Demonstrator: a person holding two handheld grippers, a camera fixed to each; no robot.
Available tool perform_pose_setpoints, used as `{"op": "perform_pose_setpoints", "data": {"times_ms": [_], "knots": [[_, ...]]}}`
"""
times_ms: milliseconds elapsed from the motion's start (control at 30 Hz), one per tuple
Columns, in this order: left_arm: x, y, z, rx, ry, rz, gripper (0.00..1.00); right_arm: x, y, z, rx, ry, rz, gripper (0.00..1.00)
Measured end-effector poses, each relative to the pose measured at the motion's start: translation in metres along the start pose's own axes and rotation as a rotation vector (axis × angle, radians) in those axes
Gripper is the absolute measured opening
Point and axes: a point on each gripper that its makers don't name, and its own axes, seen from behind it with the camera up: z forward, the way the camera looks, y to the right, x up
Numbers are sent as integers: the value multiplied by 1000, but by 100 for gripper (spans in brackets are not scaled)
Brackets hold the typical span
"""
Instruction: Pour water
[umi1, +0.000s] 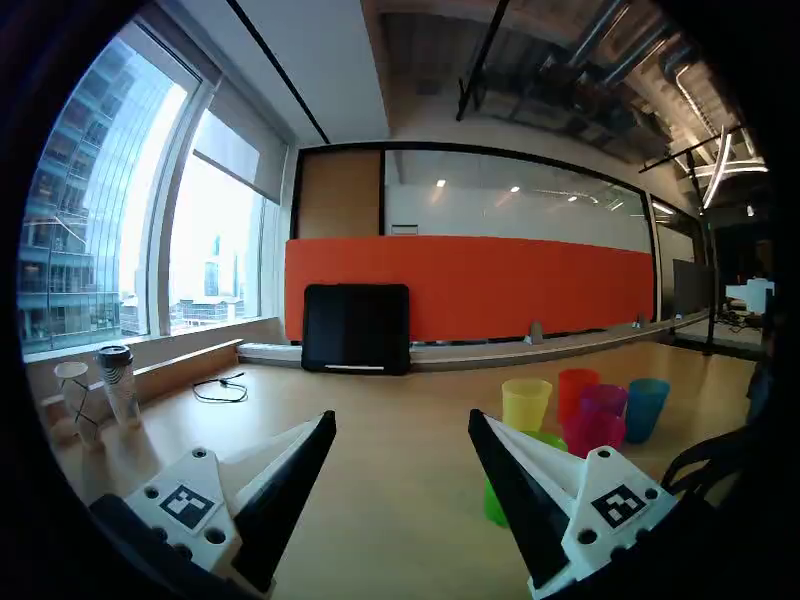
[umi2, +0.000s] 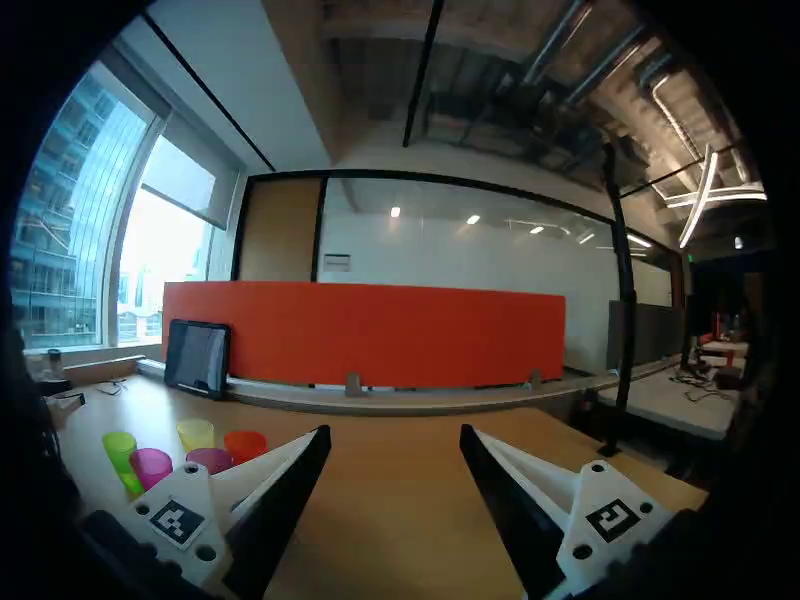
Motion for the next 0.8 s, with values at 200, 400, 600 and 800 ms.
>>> {"op": "perform_pose_setpoints", "data": {"times_ms": [200,400,600,800], "knots": [[0,-1,0,-1,-5,0,99,-2,3,0,-4,-2,1,100],[0,-1,1,-2,-6,2,99,-3,4,0,-4,-2,2,100],[0,-1,0,-2,-8,2,99,-3,7,-1,-5,6,-3,100],[0,-1,0,-2,-8,3,99,-5,13,-4,-2,14,0,100]]}}
